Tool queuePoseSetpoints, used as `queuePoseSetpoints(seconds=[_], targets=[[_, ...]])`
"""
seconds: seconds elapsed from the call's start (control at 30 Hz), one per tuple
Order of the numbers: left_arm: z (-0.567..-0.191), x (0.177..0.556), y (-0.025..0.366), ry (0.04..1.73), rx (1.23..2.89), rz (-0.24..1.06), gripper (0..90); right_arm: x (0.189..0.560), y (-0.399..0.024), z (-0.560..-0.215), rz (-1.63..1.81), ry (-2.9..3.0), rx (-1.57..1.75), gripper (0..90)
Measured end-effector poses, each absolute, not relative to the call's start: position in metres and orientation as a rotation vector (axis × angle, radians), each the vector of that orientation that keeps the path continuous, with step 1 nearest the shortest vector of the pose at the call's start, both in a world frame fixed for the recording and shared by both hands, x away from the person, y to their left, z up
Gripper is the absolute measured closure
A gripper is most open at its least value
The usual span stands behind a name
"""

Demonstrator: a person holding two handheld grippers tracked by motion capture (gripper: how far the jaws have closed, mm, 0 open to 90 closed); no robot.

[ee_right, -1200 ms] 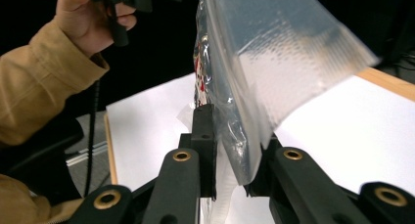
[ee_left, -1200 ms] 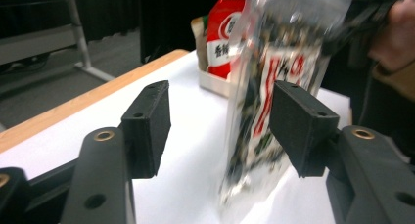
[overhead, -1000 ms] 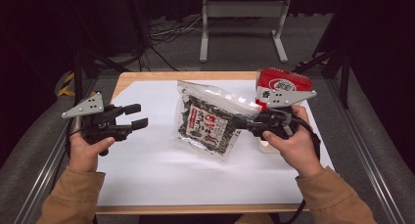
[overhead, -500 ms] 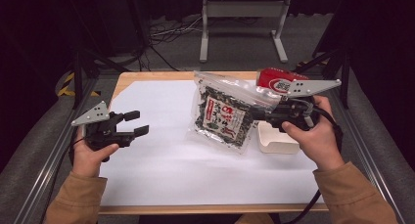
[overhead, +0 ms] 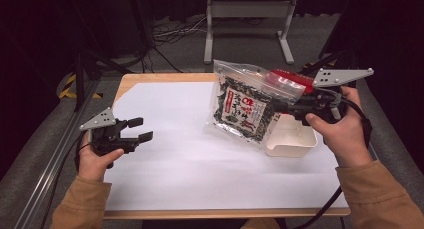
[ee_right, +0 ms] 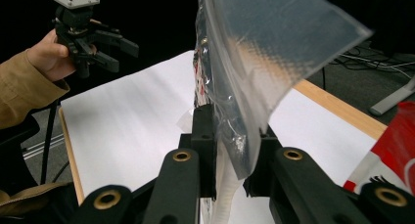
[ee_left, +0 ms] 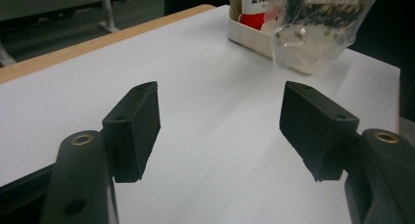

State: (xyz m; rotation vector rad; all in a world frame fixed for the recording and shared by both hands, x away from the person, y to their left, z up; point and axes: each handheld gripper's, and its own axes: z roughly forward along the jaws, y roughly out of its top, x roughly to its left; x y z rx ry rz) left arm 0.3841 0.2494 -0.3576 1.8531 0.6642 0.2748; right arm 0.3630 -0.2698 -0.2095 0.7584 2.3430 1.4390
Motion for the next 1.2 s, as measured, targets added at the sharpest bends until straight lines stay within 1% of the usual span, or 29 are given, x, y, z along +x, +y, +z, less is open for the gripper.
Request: queuePoseSetpoints(seconds=[0.47, 0.83, 0.93, 1.2], targets=[[-0.376, 0.391, 0.248, 0.696, 1.875, 0.239, 31.3, 0.372, -0.298, -0.195, 1.412, 2.322, 0.776, 77.9], [-0.381, 0.392, 0.248, 0.709, 1.866, 0.220, 31.2, 0.373, -0.321, -0.186, 1.390, 2.267, 0.822, 77.9], [-0.383, 0.392, 0.248, 0.709, 1.869, 0.219, 31.1, 0.369, -0.328, -0.179, 1.376, 2.233, 0.816, 77.9], [-0.384, 0.393, 0.249, 0.717, 1.868, 0.219, 31.1, 0.369, -0.340, -0.178, 1.306, 2.206, 0.847, 77.9]])
